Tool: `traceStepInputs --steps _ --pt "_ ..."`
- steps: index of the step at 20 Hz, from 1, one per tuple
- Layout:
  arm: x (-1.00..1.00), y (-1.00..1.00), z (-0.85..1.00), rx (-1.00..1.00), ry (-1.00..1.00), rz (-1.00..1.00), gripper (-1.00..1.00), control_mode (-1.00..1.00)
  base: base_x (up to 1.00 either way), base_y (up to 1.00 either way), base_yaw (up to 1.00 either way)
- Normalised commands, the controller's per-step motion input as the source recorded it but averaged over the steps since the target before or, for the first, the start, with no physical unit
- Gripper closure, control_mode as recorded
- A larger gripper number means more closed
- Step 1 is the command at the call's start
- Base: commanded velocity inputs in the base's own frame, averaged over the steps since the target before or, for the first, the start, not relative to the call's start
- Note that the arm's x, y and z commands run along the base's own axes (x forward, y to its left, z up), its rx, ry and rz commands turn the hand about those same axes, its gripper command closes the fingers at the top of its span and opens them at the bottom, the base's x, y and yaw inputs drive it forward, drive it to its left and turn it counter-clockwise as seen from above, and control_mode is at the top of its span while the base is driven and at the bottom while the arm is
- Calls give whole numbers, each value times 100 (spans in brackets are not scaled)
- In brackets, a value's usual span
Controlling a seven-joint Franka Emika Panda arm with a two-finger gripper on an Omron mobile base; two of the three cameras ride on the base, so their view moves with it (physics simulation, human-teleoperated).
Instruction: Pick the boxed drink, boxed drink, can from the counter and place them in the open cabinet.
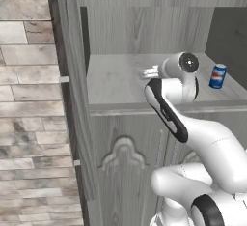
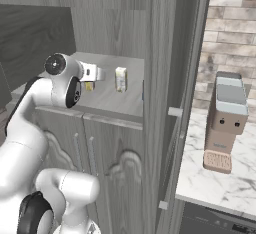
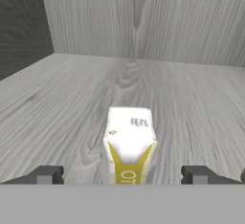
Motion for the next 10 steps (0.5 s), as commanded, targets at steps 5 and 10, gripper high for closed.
traceStepInputs --steps 5,10 --pt "-37 0 6 0 0 0 -100 -100 0 0 0" --pt "-38 0 17 0 0 0 -100 -100 0 0 0"
